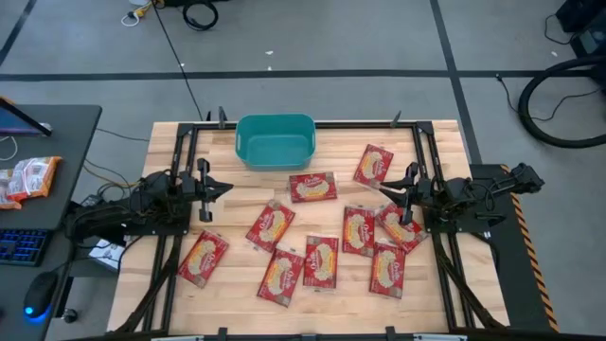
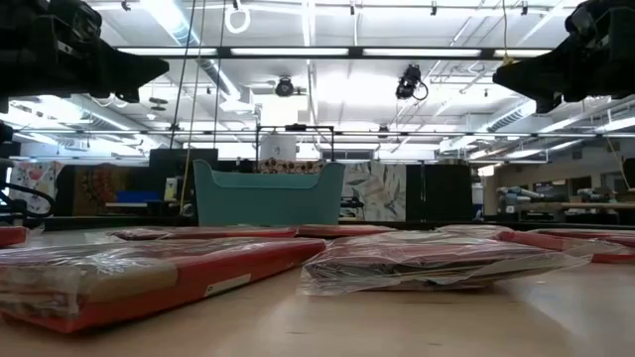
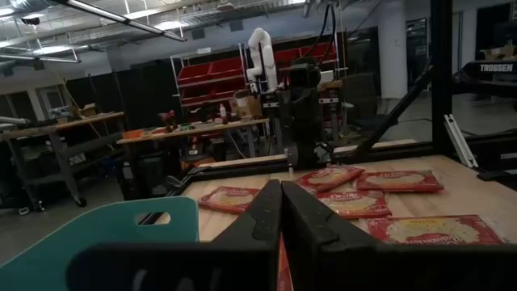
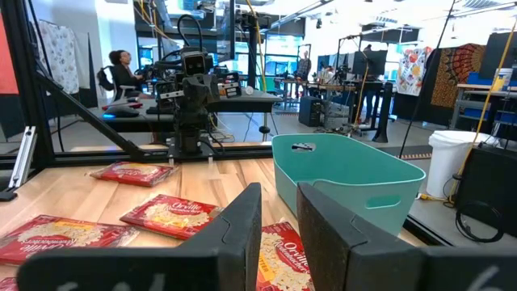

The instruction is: Sort popcorn bags into baskets

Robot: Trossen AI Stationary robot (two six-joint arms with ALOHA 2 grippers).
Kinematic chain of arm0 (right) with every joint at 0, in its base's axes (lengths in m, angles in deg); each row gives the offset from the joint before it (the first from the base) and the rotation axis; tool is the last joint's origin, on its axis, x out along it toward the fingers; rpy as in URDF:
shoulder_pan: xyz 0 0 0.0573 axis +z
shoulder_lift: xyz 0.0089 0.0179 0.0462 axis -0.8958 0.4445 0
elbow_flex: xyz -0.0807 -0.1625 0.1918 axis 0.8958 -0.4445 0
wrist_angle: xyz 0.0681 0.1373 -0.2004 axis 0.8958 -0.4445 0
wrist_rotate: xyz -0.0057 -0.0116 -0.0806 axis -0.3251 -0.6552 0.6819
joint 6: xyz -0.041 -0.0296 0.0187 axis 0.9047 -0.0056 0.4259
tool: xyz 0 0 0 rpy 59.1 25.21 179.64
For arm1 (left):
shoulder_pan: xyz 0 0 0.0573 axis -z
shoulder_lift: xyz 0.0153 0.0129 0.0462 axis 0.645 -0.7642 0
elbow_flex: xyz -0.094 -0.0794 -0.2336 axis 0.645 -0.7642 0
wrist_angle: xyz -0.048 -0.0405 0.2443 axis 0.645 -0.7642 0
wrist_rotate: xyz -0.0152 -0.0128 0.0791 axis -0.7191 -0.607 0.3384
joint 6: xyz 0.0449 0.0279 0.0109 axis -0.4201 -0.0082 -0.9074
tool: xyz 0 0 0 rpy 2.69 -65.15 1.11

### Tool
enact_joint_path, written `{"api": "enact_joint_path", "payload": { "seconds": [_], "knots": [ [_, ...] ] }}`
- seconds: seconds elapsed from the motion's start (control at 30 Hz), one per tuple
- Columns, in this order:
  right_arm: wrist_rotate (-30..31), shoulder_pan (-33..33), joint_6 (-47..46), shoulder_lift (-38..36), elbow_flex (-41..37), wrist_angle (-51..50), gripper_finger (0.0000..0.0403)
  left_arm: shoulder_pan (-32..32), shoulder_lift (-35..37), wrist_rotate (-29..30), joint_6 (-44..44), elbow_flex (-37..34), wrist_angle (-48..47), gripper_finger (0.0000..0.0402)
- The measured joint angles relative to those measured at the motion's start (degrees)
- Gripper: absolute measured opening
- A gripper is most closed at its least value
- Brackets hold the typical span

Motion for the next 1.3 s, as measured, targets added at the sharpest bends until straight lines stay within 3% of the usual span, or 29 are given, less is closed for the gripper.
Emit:
{"api": "enact_joint_path", "payload": {
  "seconds": [1.0,1.17,1.3],
  "knots": [
    [0.0,0.0,0.0,0.0,0.0,0.0,0.0087,0.0,0.0,0.0,0.1,0.0,1.2,0.0013],
    [0.0,0.0,0.1,0.0,0.0,2.2,0.0087,0.0,0.0,0.0,18.2,0.0,5.9,0.0013],
    [0.0,0.0,0.0,0.0,0.0,7.1,0.0087,0.0,0.0,0.1,21.8,0.0,6.3,0.0013]
  ]
}}
